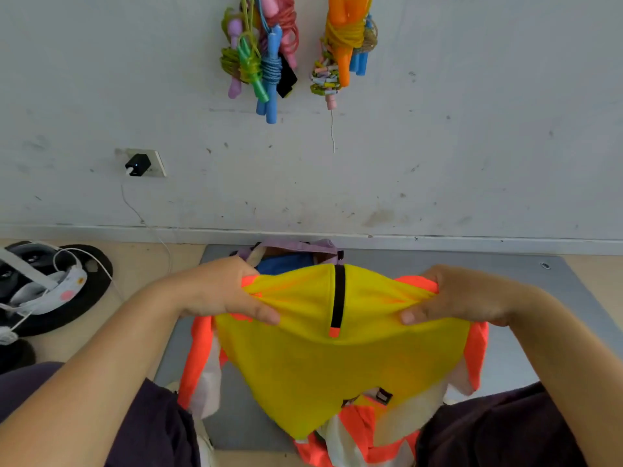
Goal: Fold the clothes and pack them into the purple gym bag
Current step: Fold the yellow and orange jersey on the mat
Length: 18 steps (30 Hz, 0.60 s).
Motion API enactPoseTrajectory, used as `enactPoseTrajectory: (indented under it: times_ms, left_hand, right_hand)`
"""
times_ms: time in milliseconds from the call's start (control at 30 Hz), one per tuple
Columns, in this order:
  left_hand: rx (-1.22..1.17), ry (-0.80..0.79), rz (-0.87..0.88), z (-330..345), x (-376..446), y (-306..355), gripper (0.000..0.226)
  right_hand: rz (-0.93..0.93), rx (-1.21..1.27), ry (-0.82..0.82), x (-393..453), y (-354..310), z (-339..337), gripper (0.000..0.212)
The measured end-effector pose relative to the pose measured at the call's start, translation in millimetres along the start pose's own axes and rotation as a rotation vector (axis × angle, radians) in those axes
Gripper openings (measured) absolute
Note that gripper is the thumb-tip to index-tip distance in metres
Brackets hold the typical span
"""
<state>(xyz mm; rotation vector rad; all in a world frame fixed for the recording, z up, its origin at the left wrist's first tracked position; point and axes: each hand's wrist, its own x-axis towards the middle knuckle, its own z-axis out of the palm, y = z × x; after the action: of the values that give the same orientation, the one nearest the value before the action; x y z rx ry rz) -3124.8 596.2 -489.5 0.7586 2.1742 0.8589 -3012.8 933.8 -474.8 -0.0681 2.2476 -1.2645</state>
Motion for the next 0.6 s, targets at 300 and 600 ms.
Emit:
enactPoseTrajectory:
  times_ms: [300,600]
  left_hand:
    - [-0.169,0.52,0.182,2.3,14.1,-3.1,0.038]
    - [0.244,0.215,-0.013,29.6,1.6,-24.9,0.043]
  right_hand:
    - [-0.194,0.202,0.555,21.5,6.1,12.0,0.04]
    - [0.101,-0.068,0.145,-3.2,7.1,38.2,0.039]
